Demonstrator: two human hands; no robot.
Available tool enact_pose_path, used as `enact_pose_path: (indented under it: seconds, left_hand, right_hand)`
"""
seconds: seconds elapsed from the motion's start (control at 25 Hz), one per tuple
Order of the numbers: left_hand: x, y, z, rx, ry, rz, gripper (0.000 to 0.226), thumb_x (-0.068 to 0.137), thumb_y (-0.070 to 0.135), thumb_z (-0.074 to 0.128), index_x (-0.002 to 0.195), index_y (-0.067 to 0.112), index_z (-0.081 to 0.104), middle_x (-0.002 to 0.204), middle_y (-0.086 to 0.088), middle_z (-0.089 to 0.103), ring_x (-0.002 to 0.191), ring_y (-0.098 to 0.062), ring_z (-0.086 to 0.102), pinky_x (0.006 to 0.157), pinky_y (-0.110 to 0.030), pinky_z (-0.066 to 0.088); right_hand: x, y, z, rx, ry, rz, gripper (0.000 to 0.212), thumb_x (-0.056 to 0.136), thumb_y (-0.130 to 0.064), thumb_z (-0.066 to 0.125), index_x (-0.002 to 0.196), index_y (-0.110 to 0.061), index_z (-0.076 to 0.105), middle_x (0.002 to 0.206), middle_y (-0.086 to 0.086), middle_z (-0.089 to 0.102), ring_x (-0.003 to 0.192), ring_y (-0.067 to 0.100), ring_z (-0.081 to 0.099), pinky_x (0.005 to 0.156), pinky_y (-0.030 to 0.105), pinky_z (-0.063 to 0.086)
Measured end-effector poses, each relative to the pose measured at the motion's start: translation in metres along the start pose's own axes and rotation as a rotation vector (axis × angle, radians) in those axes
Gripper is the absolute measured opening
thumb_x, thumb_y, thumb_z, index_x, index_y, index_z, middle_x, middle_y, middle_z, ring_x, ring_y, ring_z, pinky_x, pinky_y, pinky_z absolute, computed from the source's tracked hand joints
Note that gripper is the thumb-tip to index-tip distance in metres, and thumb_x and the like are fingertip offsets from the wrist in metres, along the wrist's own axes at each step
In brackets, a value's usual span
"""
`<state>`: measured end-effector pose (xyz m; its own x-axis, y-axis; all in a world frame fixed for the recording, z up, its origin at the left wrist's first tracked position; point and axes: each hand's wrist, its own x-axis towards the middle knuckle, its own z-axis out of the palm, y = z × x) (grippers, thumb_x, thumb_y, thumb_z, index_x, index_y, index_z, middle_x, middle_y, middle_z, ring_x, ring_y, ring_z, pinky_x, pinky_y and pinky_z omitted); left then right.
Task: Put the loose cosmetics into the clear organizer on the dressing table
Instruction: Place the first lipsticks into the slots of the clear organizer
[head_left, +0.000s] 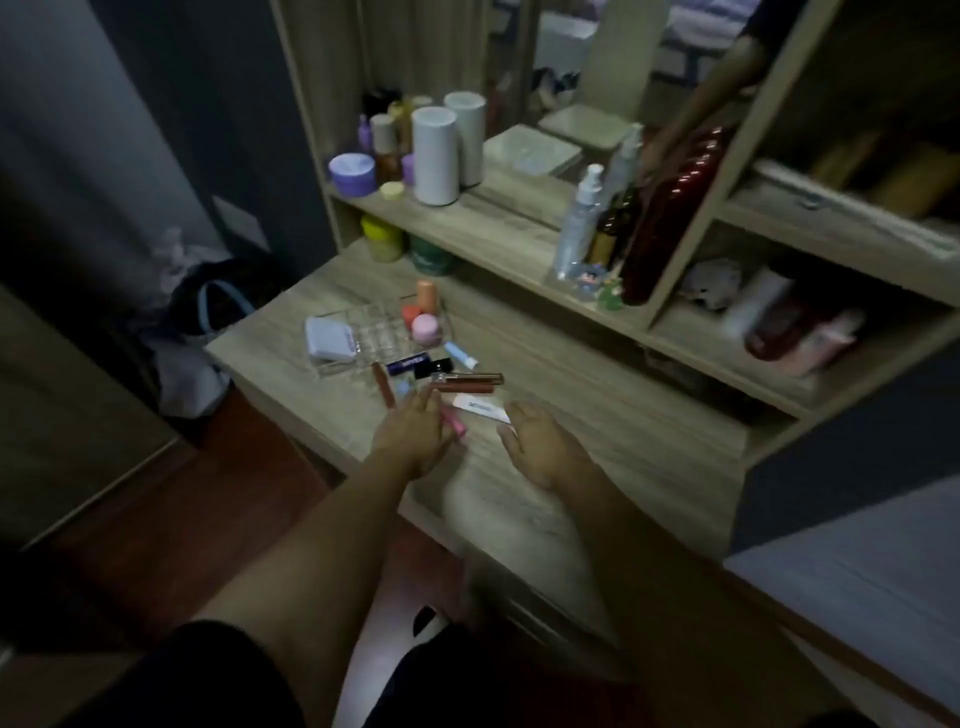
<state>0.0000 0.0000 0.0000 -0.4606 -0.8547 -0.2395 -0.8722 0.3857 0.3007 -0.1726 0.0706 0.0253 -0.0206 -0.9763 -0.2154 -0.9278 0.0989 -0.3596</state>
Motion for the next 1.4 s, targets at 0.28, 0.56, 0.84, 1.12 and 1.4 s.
enact_pose_path:
  seconds: [0.28, 0.56, 0.84, 1.12, 1.4]
  left_hand:
    - [0.029, -0.062, -0.004, -0.207, 0.063, -0.190, 0.039, 0.093, 0.023, 0.045, 0.125, 0.002, 0.050, 0.124, -0.027, 0.055, 0.110, -0.039, 0.051, 0.096, -0.043, 0.044]
    - [0.043, -0.072, 0.001, -0.334, 0.111, -0.300, 0.035, 0.093, 0.015, 0.047, 0.127, 0.006, 0.052, 0.110, -0.025, 0.049, 0.094, -0.040, 0.057, 0.084, -0.037, 0.044]
    - [0.048, -0.070, 0.006, -0.528, 0.236, -0.567, 0.031, 0.090, 0.020, 0.055, 0.109, -0.001, 0.042, 0.109, -0.027, 0.056, 0.095, -0.041, 0.057, 0.071, -0.035, 0.037]
    - [0.049, -0.056, 0.013, -0.576, 0.197, -0.697, 0.040, 0.083, 0.016, 0.066, 0.114, 0.001, 0.048, 0.110, -0.022, 0.064, 0.099, -0.036, 0.060, 0.078, -0.037, 0.047]
    - [0.055, -0.058, -0.025, -0.876, 0.549, -0.675, 0.018, 0.082, 0.026, 0.064, 0.093, 0.012, 0.059, 0.083, -0.008, 0.066, 0.079, -0.029, 0.065, 0.073, -0.038, 0.056]
  right_hand:
    - [0.102, -0.033, 0.024, -0.006, -0.117, -0.150, 0.041, 0.093, -0.013, 0.050, 0.134, -0.009, 0.044, 0.137, 0.014, 0.050, 0.123, 0.029, 0.049, 0.103, 0.043, 0.045]
    - [0.140, -0.027, 0.031, -0.146, -0.064, -0.204, 0.027, 0.092, -0.005, 0.049, 0.118, -0.006, 0.056, 0.125, 0.013, 0.059, 0.115, 0.025, 0.056, 0.101, 0.036, 0.048]
    - [0.150, -0.029, 0.029, -0.258, -0.139, -0.303, 0.023, 0.092, -0.006, 0.051, 0.115, -0.005, 0.055, 0.119, 0.013, 0.060, 0.105, 0.024, 0.061, 0.092, 0.033, 0.051]
    - [0.153, -0.030, 0.031, -0.334, -0.191, -0.367, 0.022, 0.091, 0.000, 0.048, 0.112, -0.005, 0.052, 0.113, 0.015, 0.063, 0.099, 0.026, 0.063, 0.084, 0.033, 0.053]
    - [0.169, -0.035, -0.006, 0.521, -0.032, -0.193, 0.037, 0.086, -0.015, 0.065, 0.122, -0.020, 0.056, 0.100, 0.002, 0.067, 0.081, 0.010, 0.063, 0.068, 0.025, 0.055]
